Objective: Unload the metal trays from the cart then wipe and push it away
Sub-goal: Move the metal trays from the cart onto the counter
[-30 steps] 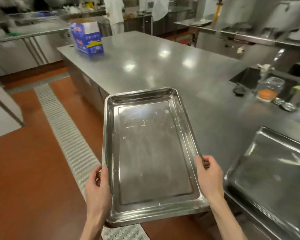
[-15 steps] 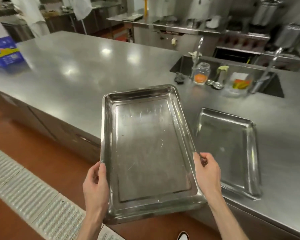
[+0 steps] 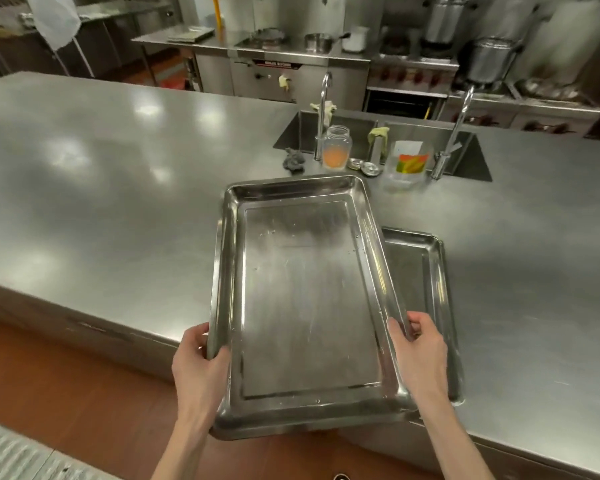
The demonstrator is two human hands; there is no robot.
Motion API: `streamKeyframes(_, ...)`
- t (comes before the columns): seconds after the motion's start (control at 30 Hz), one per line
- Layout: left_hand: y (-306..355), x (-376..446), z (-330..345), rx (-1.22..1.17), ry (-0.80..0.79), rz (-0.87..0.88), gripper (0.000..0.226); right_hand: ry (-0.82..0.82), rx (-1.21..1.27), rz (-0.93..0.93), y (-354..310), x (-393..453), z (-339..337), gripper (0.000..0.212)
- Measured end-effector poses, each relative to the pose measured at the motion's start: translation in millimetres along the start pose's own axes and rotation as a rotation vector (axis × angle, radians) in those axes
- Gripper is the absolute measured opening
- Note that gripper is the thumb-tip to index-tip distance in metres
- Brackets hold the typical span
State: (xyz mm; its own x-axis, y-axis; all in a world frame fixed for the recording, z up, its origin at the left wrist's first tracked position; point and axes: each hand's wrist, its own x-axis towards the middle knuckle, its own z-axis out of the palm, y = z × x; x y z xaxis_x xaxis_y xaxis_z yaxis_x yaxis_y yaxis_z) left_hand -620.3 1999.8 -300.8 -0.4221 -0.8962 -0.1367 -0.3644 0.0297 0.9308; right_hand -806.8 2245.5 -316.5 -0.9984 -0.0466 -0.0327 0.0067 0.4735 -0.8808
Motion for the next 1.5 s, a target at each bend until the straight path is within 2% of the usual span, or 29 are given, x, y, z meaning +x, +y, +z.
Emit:
streamKeyframes(0.2,8,15,64,0.092,-0.045,-0.014,0.019,-0.013,-0.065,0.044,51,50,-16,0.029)
streamKeyframes(0.33,3,19,103,0.163,-0.093,-0.02,0.01,0.031,-0.044,0.067,78,71,-27,0.024)
streamKeyframes(0.63,-6,28,181,0.254,-0.14,0.052,0.038,0.133,-0.001,0.116,131,101,-41,0.017)
streamKeyframes(0.7,-8,29,194,0.261,-0.148,0.087,0.039,0.152,-0.007,0.131,142,104,-42,0.016)
streamKeyframes(0.83,-14,34,214,0.305,-0.133,0.133,0.03,0.185,-0.01,0.155,157,108,-42,0.015)
streamKeyframes(0.97,-25,36,226,0.332,-0.104,0.154,0.004,0.204,-0.036,0.173,172,110,-39,0.019)
streamKeyframes(1.07,-27,31,229,0.352,-0.116,0.111,0.025,0.213,-0.037,0.15,182,109,-36,0.019)
streamKeyframes(1.27,-35,28,230,0.348,-0.134,0.125,0.015,0.211,-0.115,0.106,191,106,-31,0.025)
streamKeyframes(1.5,-39,33,236,0.356,-0.149,0.107,0.016,0.24,-0.198,0.084,191,107,-30,0.033)
